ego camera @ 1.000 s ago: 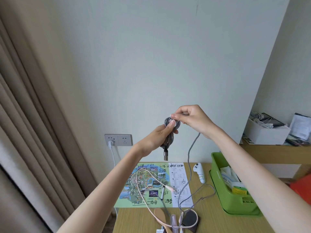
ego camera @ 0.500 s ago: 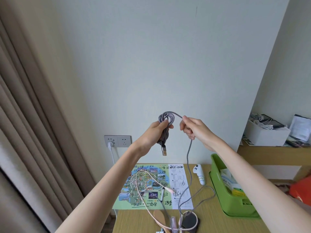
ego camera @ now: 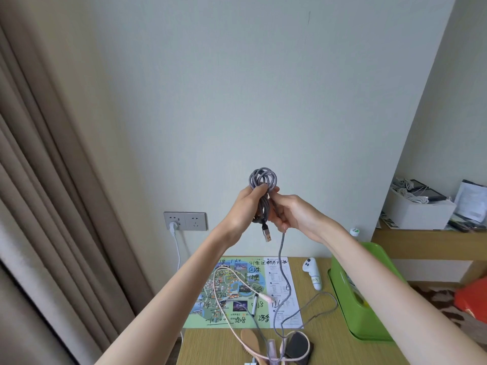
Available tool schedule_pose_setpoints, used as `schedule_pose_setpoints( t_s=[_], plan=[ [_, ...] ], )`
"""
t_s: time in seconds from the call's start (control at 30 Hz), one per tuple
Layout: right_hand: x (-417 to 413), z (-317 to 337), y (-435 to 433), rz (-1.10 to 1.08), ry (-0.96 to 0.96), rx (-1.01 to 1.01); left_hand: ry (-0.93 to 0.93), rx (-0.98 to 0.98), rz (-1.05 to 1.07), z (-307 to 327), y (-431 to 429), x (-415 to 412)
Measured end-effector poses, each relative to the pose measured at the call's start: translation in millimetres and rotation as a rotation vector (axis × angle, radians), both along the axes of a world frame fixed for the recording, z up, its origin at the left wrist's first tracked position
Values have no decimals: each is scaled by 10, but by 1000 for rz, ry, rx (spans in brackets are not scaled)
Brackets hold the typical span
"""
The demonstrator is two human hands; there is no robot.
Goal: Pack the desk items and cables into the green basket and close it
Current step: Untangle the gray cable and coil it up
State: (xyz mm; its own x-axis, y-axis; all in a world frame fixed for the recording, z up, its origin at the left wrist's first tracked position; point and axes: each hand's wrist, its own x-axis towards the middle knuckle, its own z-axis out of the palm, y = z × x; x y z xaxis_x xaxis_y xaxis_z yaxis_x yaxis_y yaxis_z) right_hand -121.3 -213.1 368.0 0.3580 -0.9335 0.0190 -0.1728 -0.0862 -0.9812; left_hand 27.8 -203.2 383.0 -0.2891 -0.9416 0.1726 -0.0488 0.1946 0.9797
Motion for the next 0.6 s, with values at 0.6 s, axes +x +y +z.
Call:
schedule_pose_setpoints(
  t_s=[0.6],
  plan=[
    [-190, -3, 2, -36, 155, -42, 789, 288, 64, 69, -244, 260]
  ],
)
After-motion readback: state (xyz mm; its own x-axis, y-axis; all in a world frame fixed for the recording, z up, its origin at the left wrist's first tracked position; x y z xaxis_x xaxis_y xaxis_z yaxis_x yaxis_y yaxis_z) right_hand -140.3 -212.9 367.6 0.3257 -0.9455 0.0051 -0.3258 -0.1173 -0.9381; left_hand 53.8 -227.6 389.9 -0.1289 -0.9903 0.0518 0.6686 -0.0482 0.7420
